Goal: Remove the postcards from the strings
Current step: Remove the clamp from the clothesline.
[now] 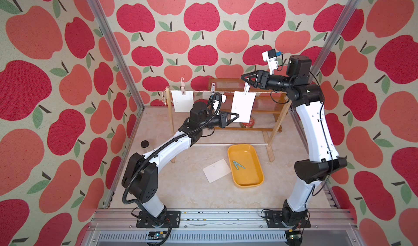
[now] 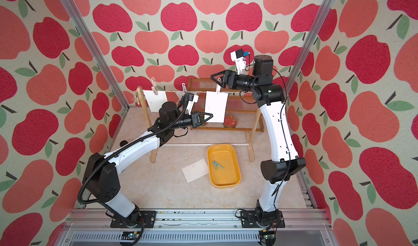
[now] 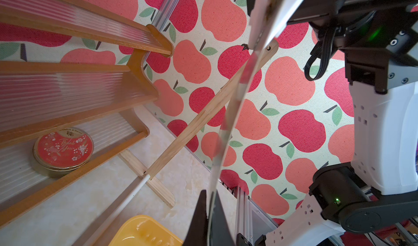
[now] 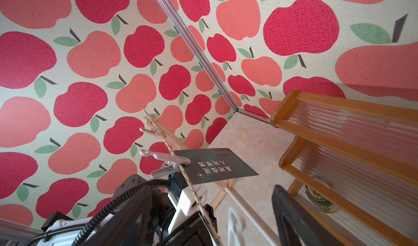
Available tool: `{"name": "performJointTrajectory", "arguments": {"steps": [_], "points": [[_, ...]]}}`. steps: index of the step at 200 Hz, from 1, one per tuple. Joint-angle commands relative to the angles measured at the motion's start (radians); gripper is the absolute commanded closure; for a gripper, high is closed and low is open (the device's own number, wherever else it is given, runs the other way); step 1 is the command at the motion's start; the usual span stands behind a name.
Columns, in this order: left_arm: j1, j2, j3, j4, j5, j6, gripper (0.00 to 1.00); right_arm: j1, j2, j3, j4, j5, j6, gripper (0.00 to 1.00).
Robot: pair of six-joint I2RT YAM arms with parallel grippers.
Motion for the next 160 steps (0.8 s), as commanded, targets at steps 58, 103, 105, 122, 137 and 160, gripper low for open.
{"name": "performJointTrajectory", "arguments": {"steps": [58, 103, 105, 122, 137, 160], "points": [[0.021, 0.03, 0.018, 0.13, 0.06, -0.104, 1.0, 0.008, -0.083, -0.221, 0.255, -0.124, 0.03, 0.22], [0.033, 0.032, 0.003, 0.175, 0.067, -0.14, 1.0, -0.009, -0.134, -0.303, 0.332, -0.137, 0.053, 0.21], [0.033, 0.032, 0.002, 0.175, 0.068, -0.14, 1.0, -0.009, -0.135, -0.306, 0.332, -0.138, 0.052, 0.21], [0.033, 0.034, 0.003, 0.178, 0.07, -0.142, 1.0, -0.008, -0.14, -0.311, 0.328, -0.139, 0.041, 0.19], [0.033, 0.034, 0.004, 0.177, 0.072, -0.143, 1.0, -0.008, -0.144, -0.311, 0.321, -0.132, 0.033, 0.2], [0.035, 0.034, 0.0, 0.194, 0.074, -0.156, 1.0, -0.009, -0.147, -0.313, 0.311, -0.134, 0.019, 0.23]]}}
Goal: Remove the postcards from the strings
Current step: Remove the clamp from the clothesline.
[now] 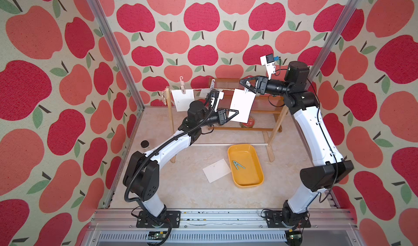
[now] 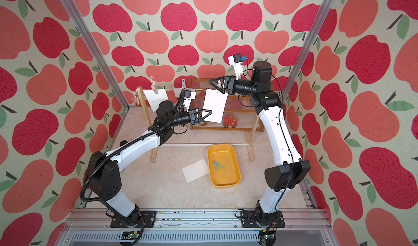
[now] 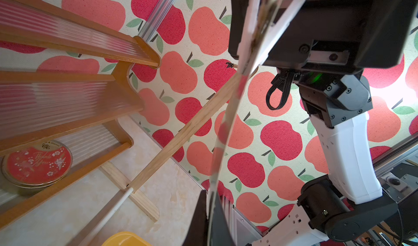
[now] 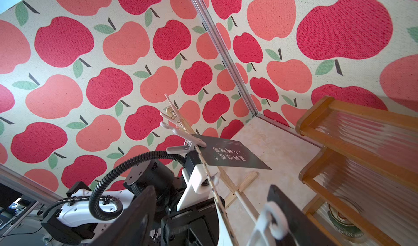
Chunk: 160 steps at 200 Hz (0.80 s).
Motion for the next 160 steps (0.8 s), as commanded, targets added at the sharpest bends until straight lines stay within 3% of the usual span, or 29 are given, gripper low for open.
{"name": "performJointTrajectory", "arguments": {"steps": [1, 160], "points": [[0.009, 0.015, 0.001, 0.055, 0.019, -0.026, 1.0, -0.003, -0.026, -0.012, 0.011, -0.017, -0.013, 0.23], [0.01, 0.022, -0.002, 0.099, 0.029, -0.064, 1.0, -0.022, -0.062, -0.061, 0.037, 0.01, -0.025, 0.46]]}}
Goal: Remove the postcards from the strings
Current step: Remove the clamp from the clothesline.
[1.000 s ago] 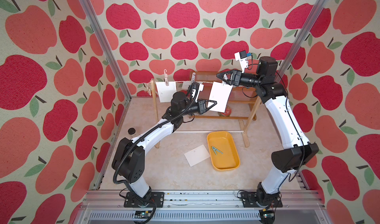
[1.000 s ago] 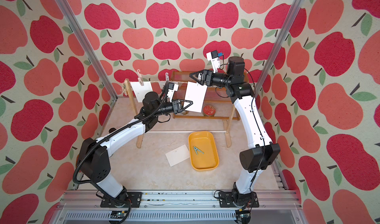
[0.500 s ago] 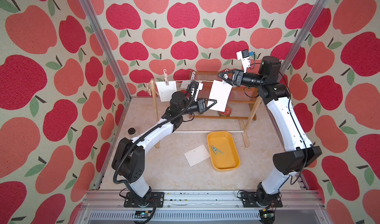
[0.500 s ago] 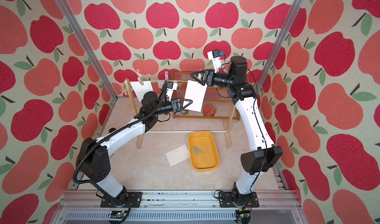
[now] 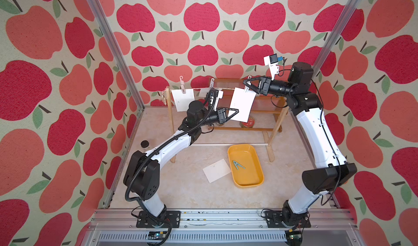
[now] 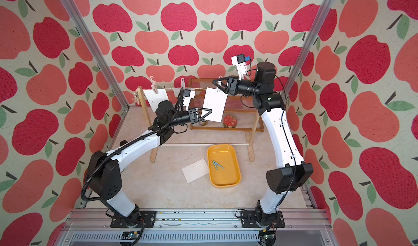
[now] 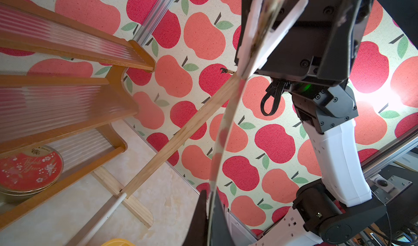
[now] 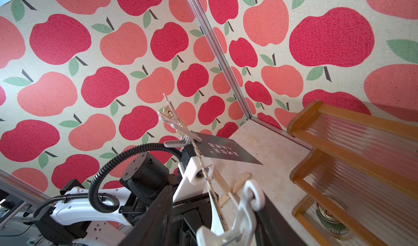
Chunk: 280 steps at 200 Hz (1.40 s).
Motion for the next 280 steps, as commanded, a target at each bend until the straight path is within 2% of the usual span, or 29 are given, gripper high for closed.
{"name": "performJointTrajectory", "arguments": {"steps": [1, 39, 71, 113, 192, 280], "points": [[0.006, 0.015, -0.002, 0.046, 0.019, -0.019, 1.0, -0.001, -0.028, -0.017, 0.023, 0.004, 0.004, 0.46], [0.007, 0.017, -0.002, 0.051, 0.022, -0.023, 1.0, 0.001, -0.023, -0.015, 0.037, 0.01, 0.009, 0.52], [0.007, 0.018, -0.003, 0.051, 0.022, -0.024, 1.0, 0.006, -0.015, -0.005, 0.04, 0.005, 0.012, 0.64], [0.007, 0.023, -0.001, 0.051, 0.022, -0.027, 1.0, 0.007, -0.013, 0.0, 0.032, 0.008, 0.008, 0.69], [0.007, 0.026, -0.001, 0.052, 0.022, -0.029, 1.0, 0.008, -0.008, 0.019, 0.011, 0.015, 0.0, 0.72], [-0.015, 0.027, -0.01, 0.004, 0.016, 0.008, 1.0, 0.01, -0.045, 0.031, -0.021, 0.144, -0.018, 0.73]]}}
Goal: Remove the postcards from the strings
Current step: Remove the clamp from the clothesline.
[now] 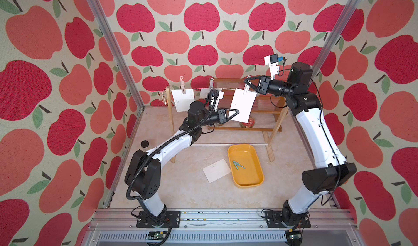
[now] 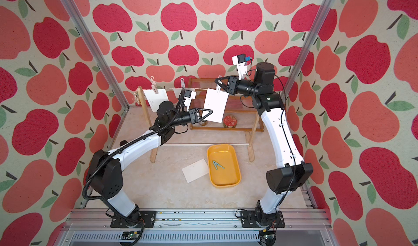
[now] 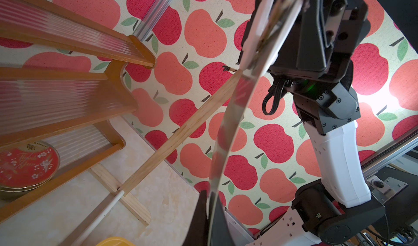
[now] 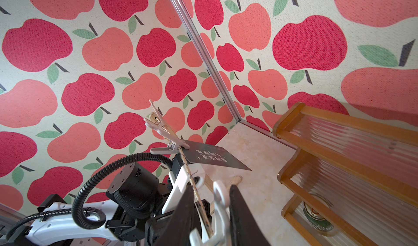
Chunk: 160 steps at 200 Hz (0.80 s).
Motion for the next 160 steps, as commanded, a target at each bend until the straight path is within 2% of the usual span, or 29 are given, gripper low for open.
{"name": "performJointTrajectory", "arguments": {"steps": [1, 84, 160], "points": [[-0.008, 0.012, -0.011, -0.001, 0.009, 0.025, 1.0, 0.008, -0.045, 0.037, -0.02, 0.056, -0.014, 0.73], [-0.016, -0.003, -0.055, -0.008, -0.004, 0.036, 1.0, 0.024, -0.068, 0.06, -0.07, 0.182, -0.041, 0.73], [-0.033, -0.064, -0.136, -0.081, -0.024, 0.092, 1.0, 0.024, -0.103, 0.053, -0.06, 0.235, -0.049, 0.73]]}}
